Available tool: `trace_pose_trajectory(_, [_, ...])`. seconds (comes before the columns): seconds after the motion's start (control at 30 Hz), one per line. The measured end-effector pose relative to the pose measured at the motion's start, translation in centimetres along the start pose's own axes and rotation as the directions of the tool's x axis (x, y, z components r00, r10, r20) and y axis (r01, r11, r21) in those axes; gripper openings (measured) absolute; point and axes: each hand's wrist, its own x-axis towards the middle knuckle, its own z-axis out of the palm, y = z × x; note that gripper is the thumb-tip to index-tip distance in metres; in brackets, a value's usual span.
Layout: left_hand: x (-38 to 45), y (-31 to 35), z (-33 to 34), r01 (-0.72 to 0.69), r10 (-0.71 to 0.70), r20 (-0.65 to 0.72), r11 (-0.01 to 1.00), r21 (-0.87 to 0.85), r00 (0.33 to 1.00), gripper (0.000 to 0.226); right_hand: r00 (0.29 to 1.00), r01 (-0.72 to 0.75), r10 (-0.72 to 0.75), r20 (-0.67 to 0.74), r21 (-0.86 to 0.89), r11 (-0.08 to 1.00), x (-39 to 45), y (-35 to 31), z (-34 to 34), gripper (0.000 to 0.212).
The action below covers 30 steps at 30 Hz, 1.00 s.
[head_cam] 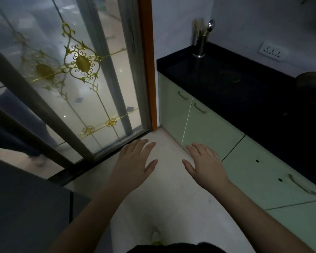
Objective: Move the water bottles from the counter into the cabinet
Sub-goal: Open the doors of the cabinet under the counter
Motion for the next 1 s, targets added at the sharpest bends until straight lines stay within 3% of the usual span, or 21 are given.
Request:
trace_pose_trajectory(0.47, [22.4,0.6,6.5,-0.251,0.249,0.106,0.968,0.009,0.963,0.055,0.978,-0.199,0.196,0.064,0.034,0.979,14.4,10.6,3.4,0.061])
trace_pose_trajectory(0.7, [32.1,-0.3,10.4,-0.266,0.256,0.260,0.964,0.005,0.931,0.054,0.968,-0.210,0.194,0.162,0.089,0.974,22.2,14.4,6.0,0.062])
trace_pose_trajectory(0.87, [35.2,-1.2,13.7,-0.233,0.216,0.363,0.972,0.003,0.906,0.055,0.967,-0.151,0.130,0.217,0.083,0.985,26.5,14.9,8.7,0.063])
trace_pose_trajectory(1.0, [37.3,-2.3,15.9,-0.250,0.215,0.416,0.968,0.032,0.884,0.059,0.960,-0.194,0.173,0.221,0.075,0.978,29.4,15.2,10.7,0.064])
